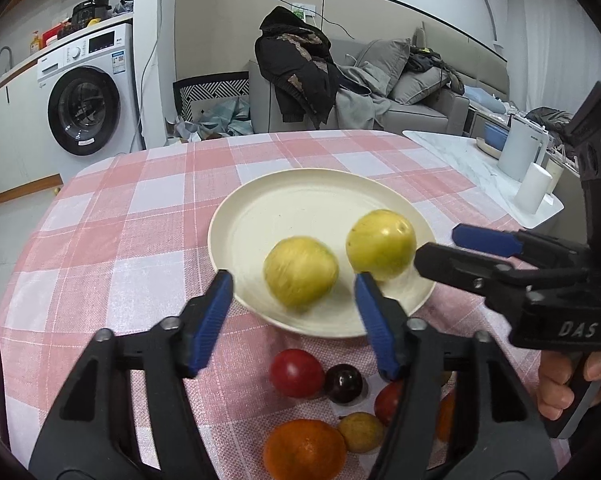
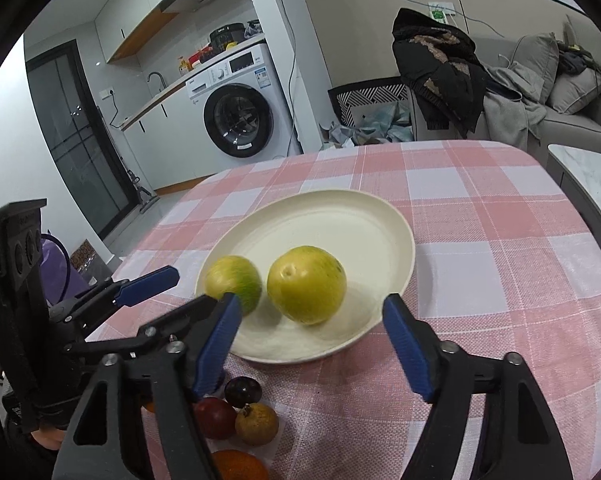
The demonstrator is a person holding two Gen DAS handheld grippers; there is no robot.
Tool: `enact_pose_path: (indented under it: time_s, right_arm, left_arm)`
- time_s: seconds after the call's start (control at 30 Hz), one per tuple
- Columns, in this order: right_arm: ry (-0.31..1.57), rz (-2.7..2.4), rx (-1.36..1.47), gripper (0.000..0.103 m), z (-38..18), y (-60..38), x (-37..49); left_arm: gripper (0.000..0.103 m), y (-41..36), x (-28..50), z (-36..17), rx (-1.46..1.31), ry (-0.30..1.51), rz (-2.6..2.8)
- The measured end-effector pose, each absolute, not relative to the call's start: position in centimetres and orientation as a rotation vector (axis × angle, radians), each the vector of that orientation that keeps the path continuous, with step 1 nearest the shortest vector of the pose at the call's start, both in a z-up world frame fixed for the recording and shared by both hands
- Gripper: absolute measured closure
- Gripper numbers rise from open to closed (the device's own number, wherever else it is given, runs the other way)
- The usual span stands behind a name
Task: Organize fruits
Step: 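Withdraw both tools from the plate toward the remaining fruits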
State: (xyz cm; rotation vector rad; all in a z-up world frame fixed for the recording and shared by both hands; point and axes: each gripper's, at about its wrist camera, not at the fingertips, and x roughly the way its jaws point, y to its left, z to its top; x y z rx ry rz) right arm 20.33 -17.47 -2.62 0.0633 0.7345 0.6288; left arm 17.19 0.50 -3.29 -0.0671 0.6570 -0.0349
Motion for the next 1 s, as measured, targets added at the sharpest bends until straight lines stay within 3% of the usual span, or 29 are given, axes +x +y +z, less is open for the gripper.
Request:
enact_pose_path:
  time_s: [0.1, 0.17, 0.37, 1.0]
  right_arm:
    - [0.713, 0.616, 0.048, 0.010, -2.2, -17.7, 19.8]
    - [0.699, 0.606, 0.042, 0.002, -2.0, -18.0, 19.5]
    - [0.694, 0.608, 0.035, 0.000, -1.6, -18.9, 18.6]
    - [0.733, 0.654, -0.078, 0.000, -1.9, -19.0, 14.5]
  left_arm:
    - [0.021, 0.8, 16.4, -3.0, -0.071, 0.639, -0.030]
    - [0.018, 1.1, 15.8, -2.8, -0.071, 0.623, -0.018]
    - [0.003, 1.8, 13.7, -1.6, -0.068, 0.598, -0.006]
    - [0.001, 2.0, 6.2, -0.1, -0.040, 0.575, -0.009]
